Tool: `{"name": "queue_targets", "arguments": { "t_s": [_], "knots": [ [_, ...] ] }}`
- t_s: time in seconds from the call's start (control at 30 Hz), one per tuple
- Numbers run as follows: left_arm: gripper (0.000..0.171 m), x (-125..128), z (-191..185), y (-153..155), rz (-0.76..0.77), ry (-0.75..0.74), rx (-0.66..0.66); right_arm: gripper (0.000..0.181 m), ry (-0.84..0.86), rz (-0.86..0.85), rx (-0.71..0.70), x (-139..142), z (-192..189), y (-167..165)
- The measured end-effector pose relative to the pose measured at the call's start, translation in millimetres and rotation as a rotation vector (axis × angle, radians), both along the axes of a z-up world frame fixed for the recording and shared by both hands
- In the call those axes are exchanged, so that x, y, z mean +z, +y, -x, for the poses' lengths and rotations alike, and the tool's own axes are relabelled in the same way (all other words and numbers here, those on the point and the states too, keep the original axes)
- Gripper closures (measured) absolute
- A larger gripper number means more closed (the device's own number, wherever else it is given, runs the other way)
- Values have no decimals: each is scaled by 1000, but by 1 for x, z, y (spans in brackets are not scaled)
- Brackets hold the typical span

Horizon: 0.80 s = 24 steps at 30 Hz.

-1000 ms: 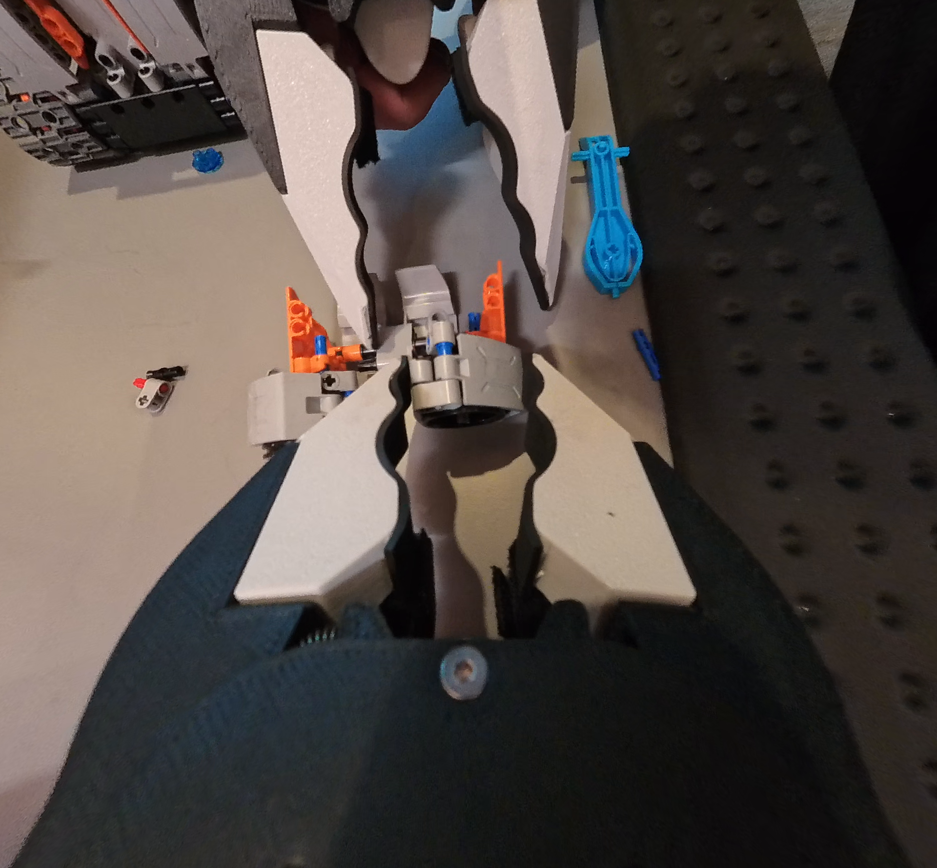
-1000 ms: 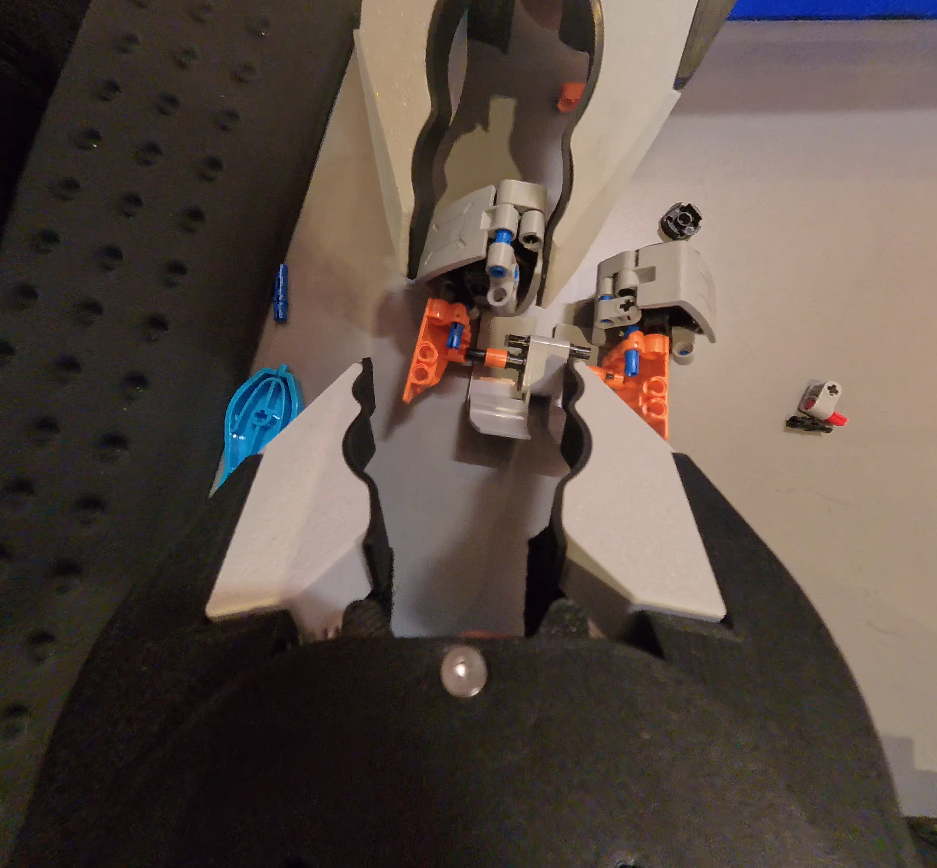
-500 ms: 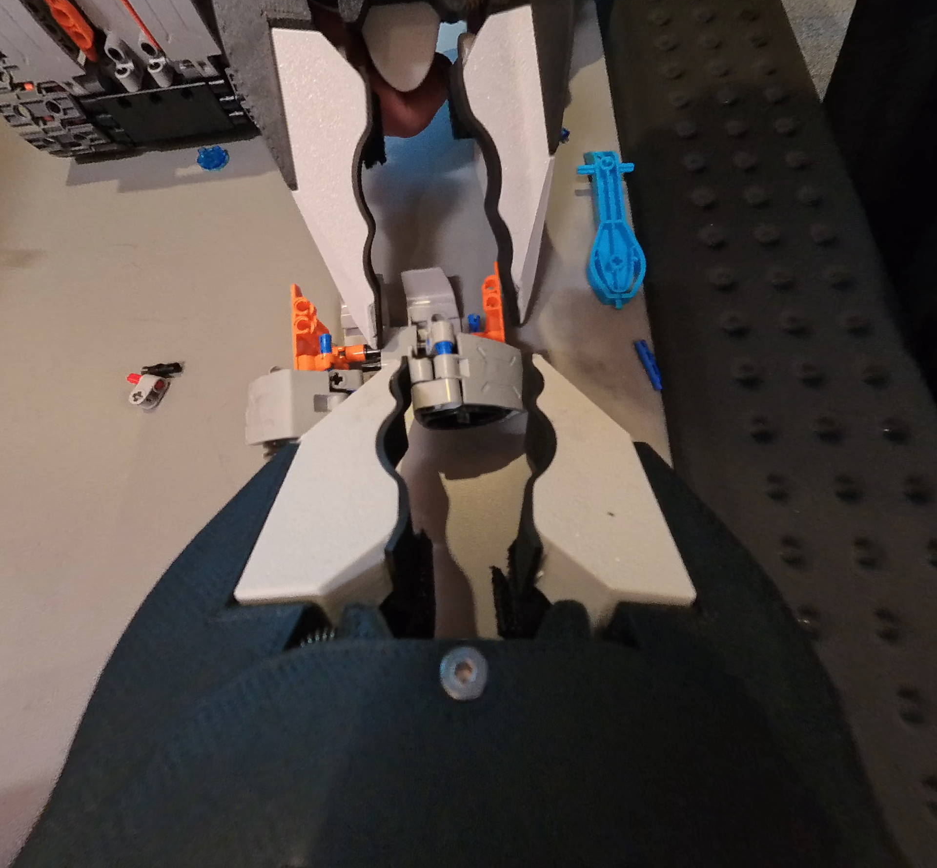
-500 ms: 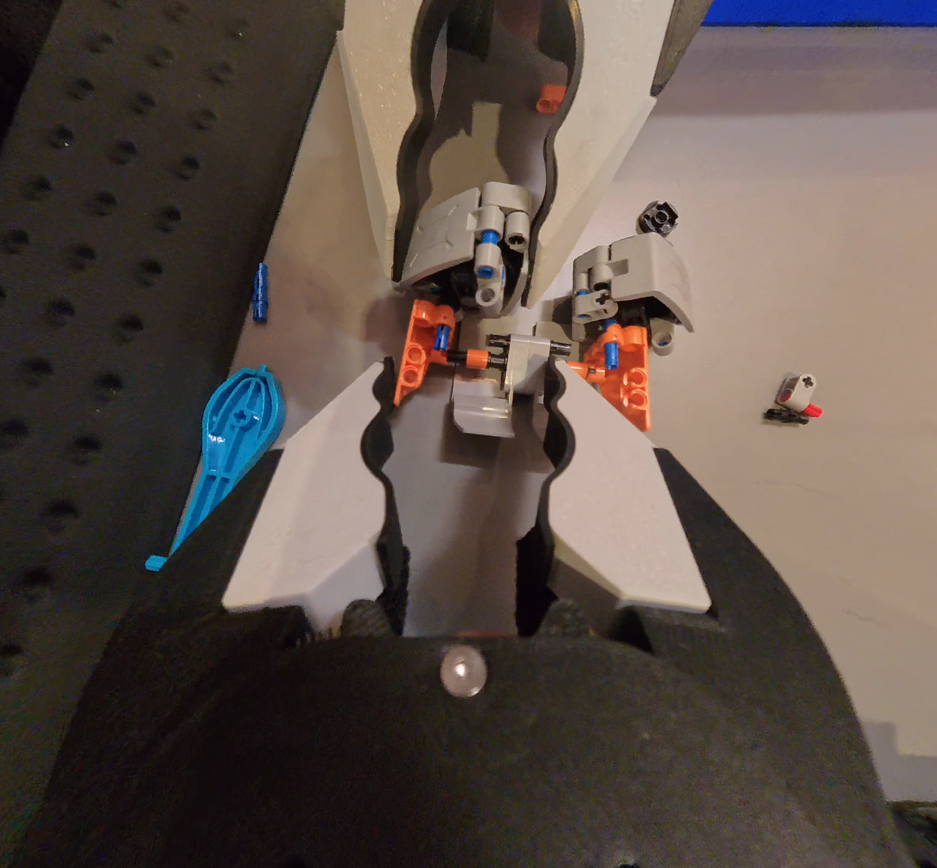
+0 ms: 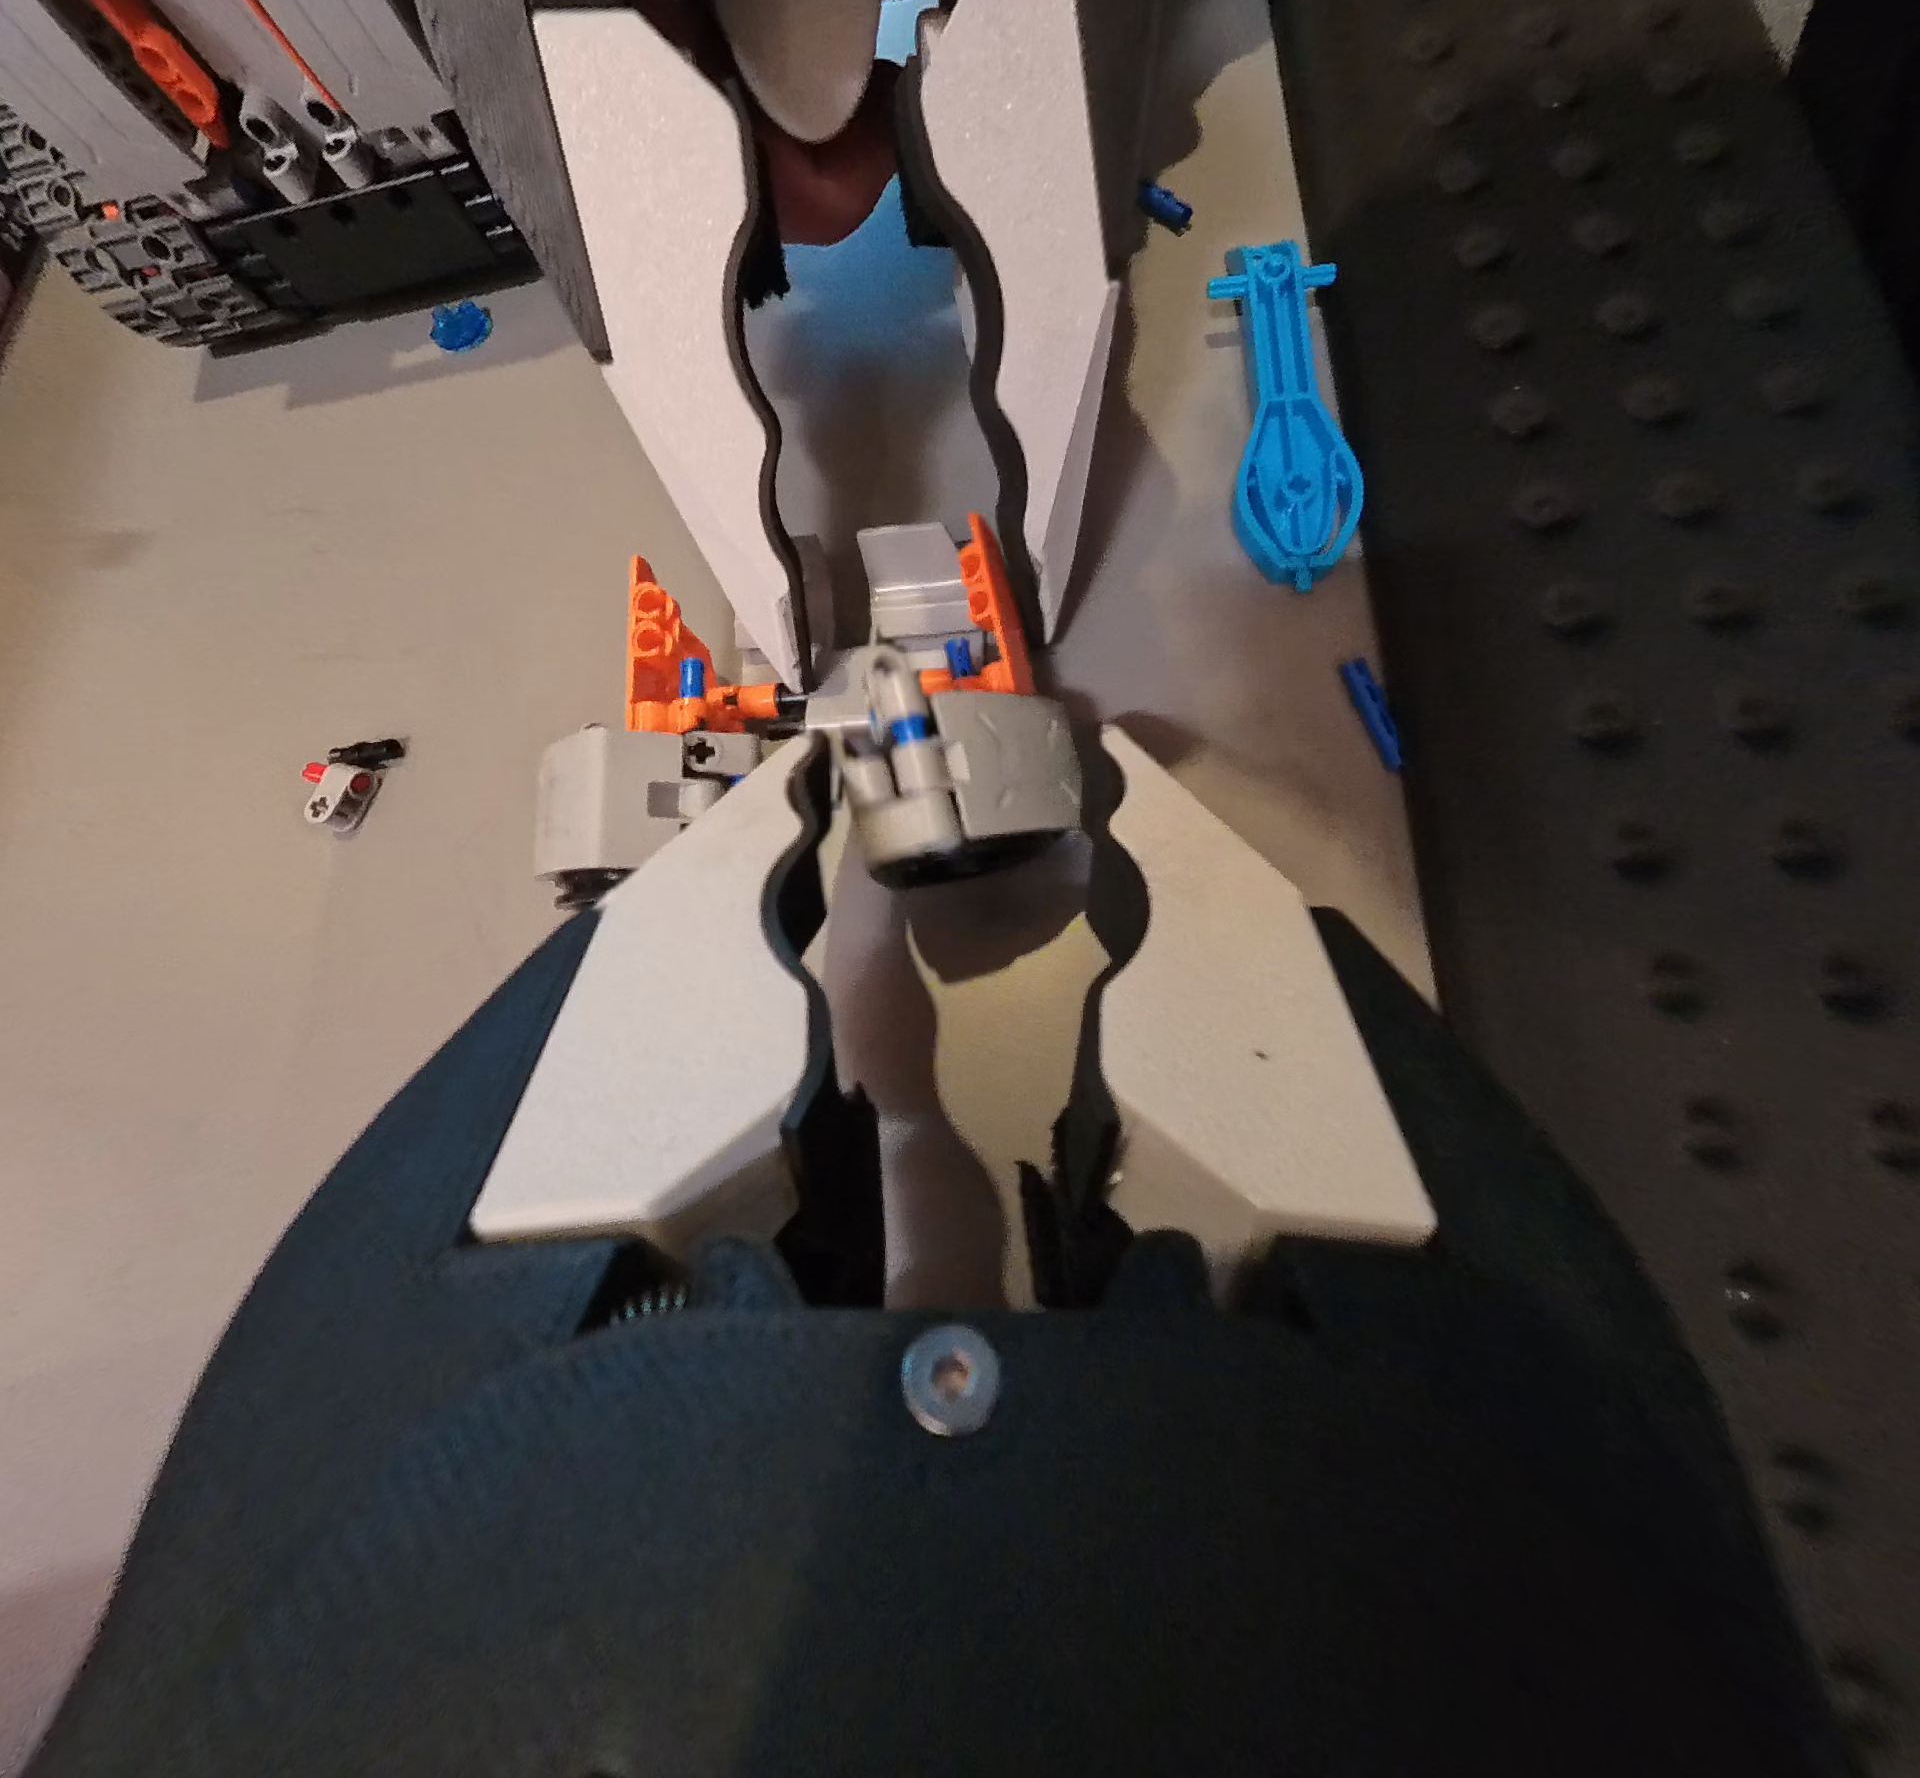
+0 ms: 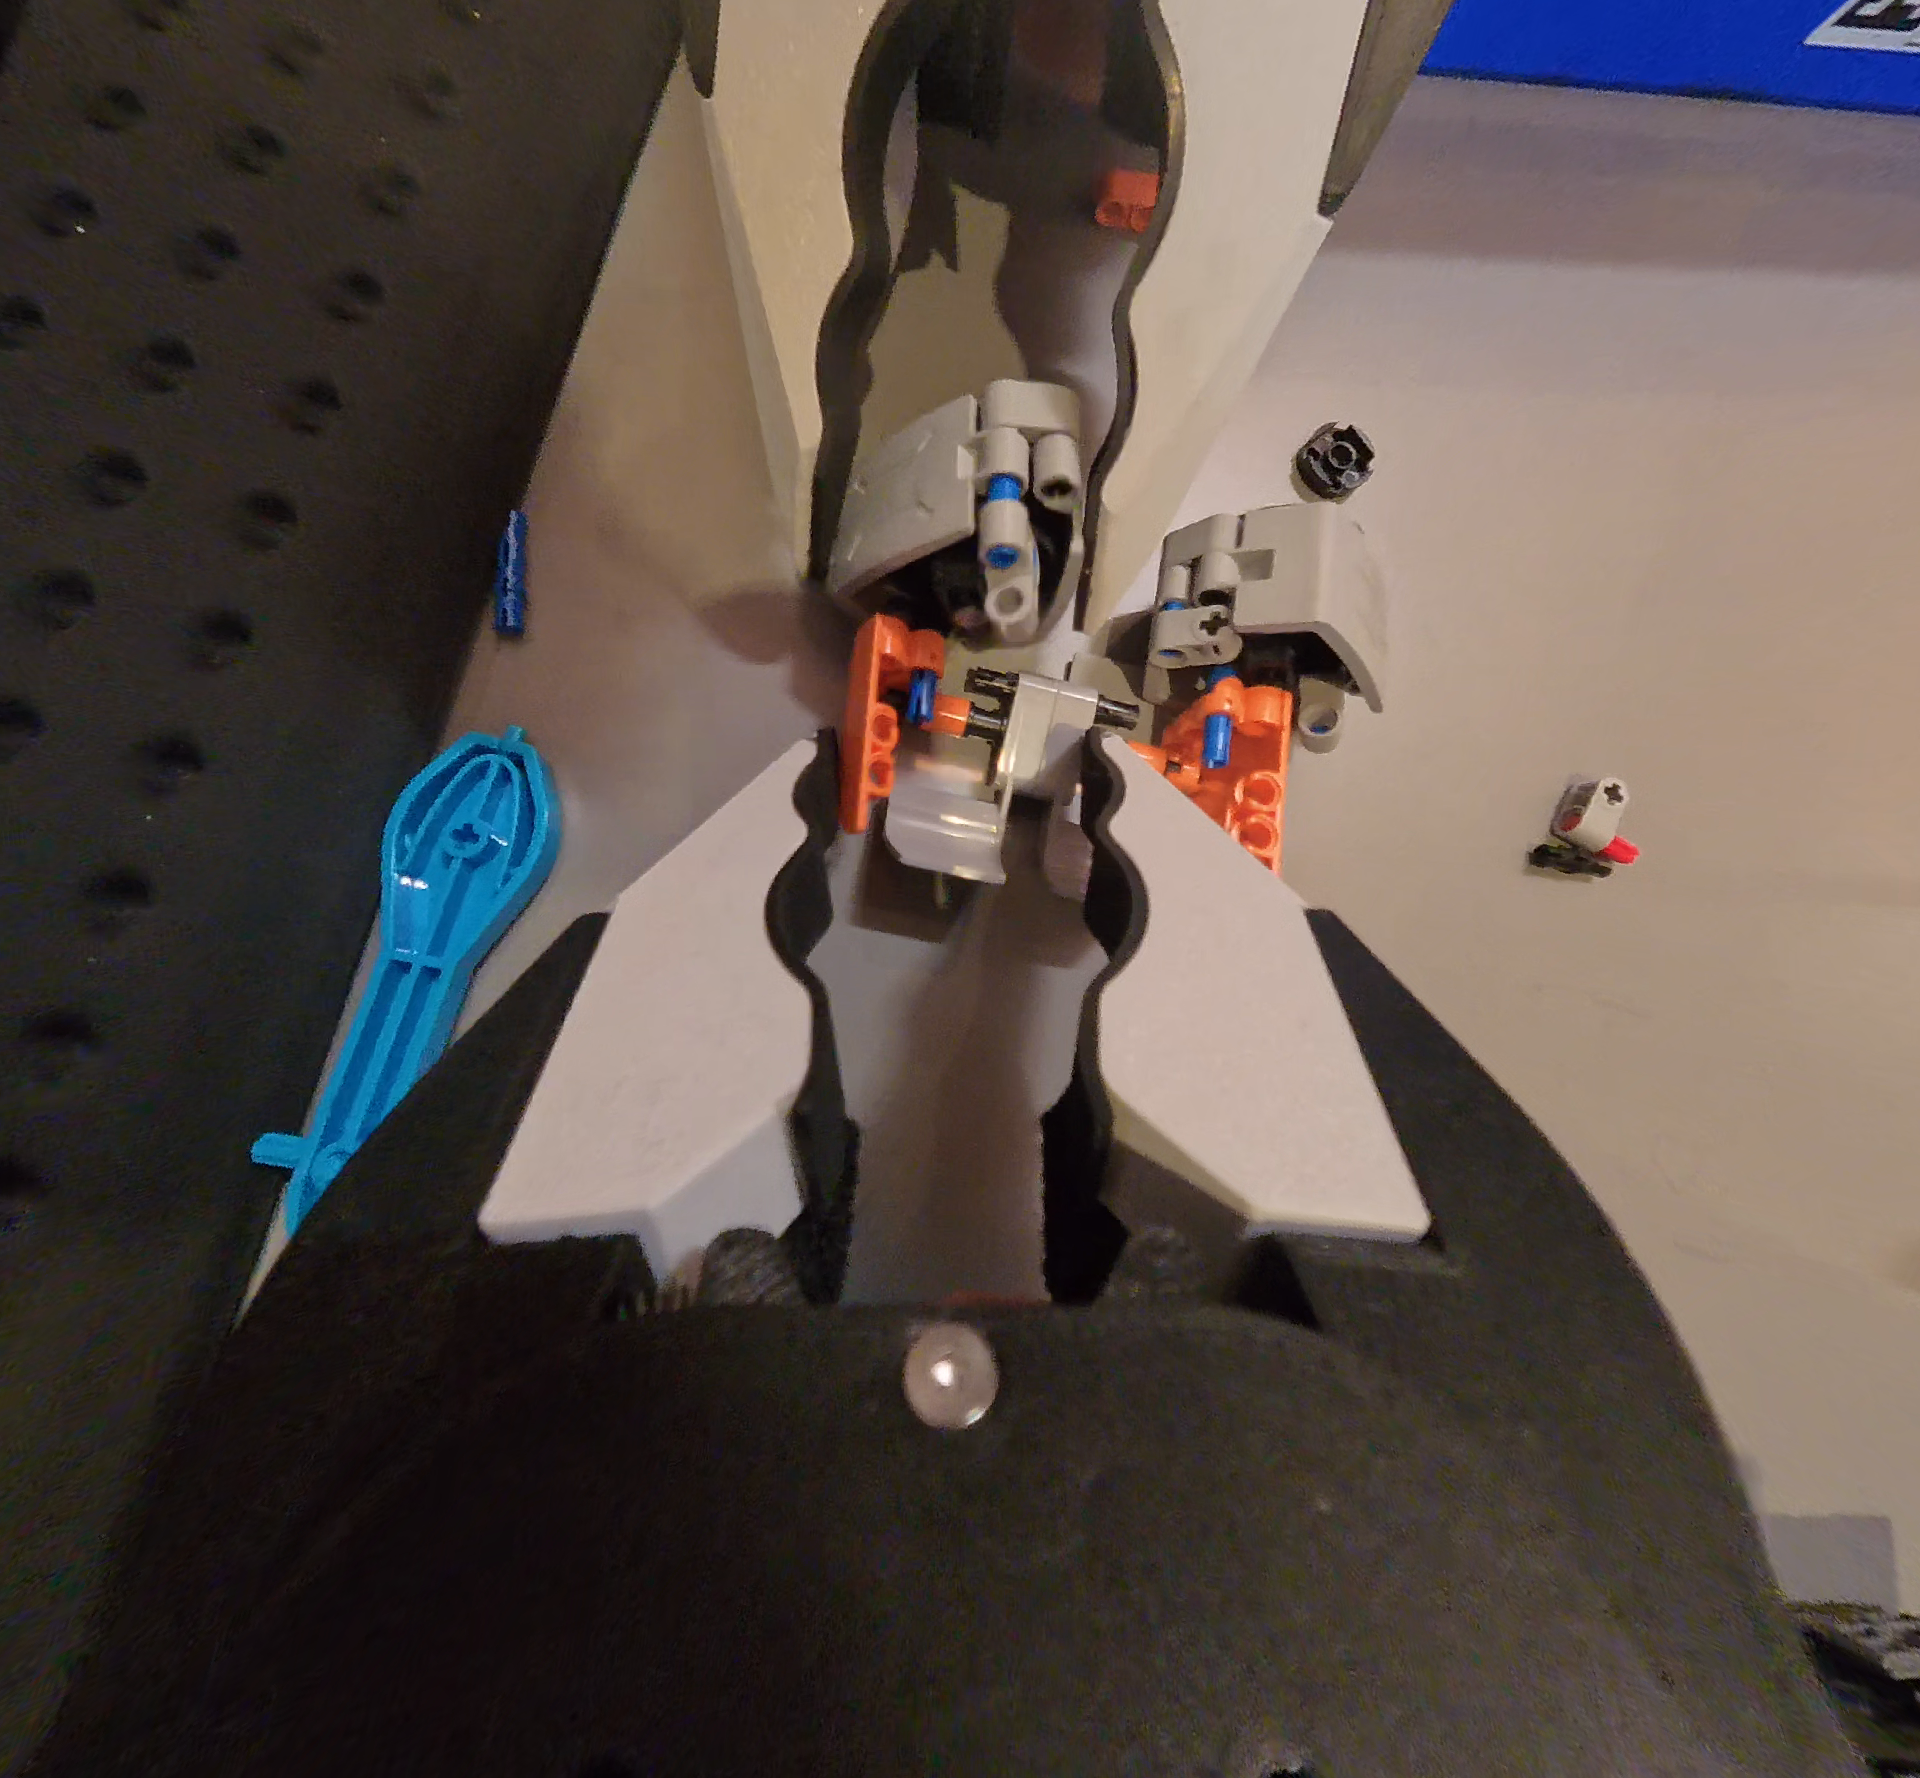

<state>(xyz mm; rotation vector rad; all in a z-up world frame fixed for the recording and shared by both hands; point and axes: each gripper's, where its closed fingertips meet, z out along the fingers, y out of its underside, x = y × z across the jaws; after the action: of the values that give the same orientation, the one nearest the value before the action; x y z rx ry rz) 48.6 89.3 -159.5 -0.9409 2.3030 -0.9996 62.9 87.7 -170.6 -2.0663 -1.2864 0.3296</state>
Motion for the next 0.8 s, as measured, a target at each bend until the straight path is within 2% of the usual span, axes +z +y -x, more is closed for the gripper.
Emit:
{"name": "queue_targets", "arguments": {
  "t_s": [0.1,0.27,0.37,0.57,0.8],
  "knots": [
    [114,-8,0,0,-38,14,26,138,-1,-4,1,0,-1,0],
    [122,-12,-1,-3,-63,24,59,136,-5,-6,7,0,0,-1],
    [123,-10,-1,-2,-133,-16,49,128,-37,-29,6,0,0,-1],
    [124,-7,0,1,-220,-67,11,126,-32,-70,6,9,2,-1],
    [125,-3,1,1,-219,-105,-22,138,-13,-56,24,8,7,-6]
  ]
}}
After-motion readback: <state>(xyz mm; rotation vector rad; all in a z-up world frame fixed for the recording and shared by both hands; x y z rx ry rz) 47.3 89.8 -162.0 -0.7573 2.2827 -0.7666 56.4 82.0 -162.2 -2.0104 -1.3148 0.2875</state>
